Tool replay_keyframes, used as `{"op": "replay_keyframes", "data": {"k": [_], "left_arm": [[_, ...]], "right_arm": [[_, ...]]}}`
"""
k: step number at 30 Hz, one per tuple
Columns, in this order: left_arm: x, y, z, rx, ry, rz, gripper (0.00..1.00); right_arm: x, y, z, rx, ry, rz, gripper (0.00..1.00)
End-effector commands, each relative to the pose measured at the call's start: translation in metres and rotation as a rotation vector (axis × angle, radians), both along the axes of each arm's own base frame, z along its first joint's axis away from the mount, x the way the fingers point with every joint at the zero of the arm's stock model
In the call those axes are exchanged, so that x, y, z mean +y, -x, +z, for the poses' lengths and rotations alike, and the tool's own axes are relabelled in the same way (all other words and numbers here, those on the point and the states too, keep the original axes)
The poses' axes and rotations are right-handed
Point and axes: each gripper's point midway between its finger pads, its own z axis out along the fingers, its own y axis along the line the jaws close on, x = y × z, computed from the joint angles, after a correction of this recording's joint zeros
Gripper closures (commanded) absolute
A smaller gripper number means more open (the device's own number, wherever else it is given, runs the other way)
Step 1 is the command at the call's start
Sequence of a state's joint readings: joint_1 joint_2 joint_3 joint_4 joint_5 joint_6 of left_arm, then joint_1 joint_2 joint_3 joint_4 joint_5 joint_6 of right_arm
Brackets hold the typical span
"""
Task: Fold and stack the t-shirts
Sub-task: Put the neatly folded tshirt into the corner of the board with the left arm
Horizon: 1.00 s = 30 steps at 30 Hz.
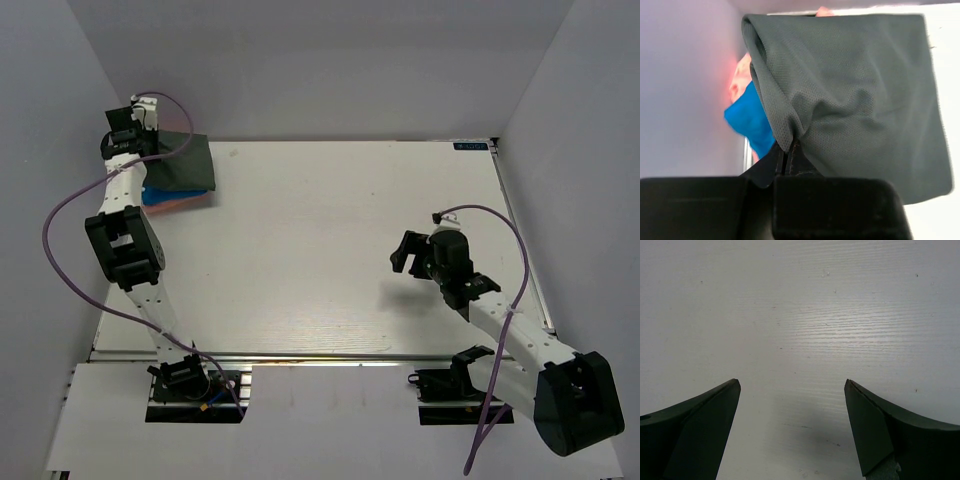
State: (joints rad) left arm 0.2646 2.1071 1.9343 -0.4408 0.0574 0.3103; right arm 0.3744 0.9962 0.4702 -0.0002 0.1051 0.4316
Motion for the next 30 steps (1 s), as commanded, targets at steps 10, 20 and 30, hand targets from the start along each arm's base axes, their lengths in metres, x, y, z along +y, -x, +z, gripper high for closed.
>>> {"op": "replay_keyframes", "data": {"k": [10, 20, 30], "left_arm": [[0.047, 0.015, 0.005, -0.067, 0.097, 0.151, 1.0], [0.075, 0.015, -0.023, -0.048, 0.145, 0.293, 1.0], [0.071, 0.017, -0.001, -0.093, 0.215, 0.31, 0.0]], "right_arm": [[0.004, -0.017, 0.023, -0.062, 0.002, 0.007, 0.1], [0.007, -0.019, 0.02, -0.042, 0.001, 0.015, 0.1], [0.01, -0.017, 0.024, -0.042, -0.009, 0.034, 0.1]]}}
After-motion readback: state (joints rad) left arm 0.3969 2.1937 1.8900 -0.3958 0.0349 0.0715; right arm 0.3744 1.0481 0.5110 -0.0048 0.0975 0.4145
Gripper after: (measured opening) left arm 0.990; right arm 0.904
